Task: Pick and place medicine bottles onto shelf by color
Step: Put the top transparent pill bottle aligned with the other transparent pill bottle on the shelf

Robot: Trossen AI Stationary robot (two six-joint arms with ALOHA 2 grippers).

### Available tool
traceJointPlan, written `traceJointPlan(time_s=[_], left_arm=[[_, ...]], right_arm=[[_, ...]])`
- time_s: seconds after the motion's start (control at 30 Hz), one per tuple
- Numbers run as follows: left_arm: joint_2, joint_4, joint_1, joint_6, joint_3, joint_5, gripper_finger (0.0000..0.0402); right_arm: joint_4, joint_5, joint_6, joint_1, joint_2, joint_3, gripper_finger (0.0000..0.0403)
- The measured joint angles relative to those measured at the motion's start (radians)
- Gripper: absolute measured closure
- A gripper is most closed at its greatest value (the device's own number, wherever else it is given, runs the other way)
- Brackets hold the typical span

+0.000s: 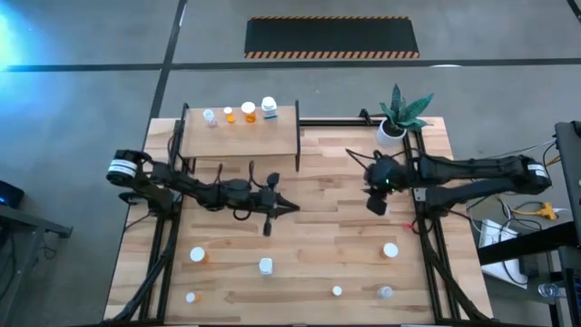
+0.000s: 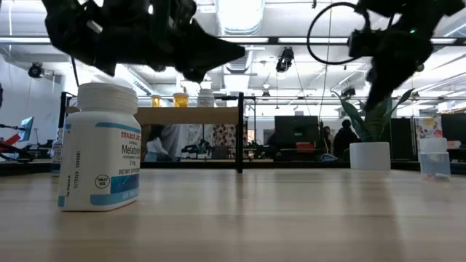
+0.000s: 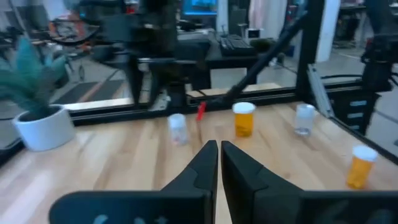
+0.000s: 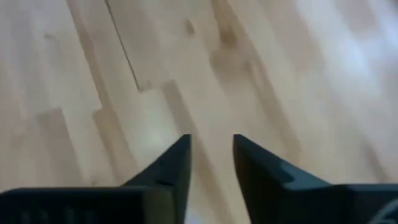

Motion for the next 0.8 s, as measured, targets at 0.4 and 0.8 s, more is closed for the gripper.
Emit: traceJointPlan(time_s=[0.4, 0.8], left_arm=[[-0.003, 0.029, 0.078, -0.002, -0.050, 0.001, 0.0398], [-0.003, -0.010, 0.084, -0.001, -0.051, 0.004, 0.0398]], right_arm=[[-0.382, 0.001, 0.651, 0.205, 0.091, 0.053, 0.0133], [-0.286, -0.037, 0.696, 0.208, 0.216, 0.009, 0.0152]])
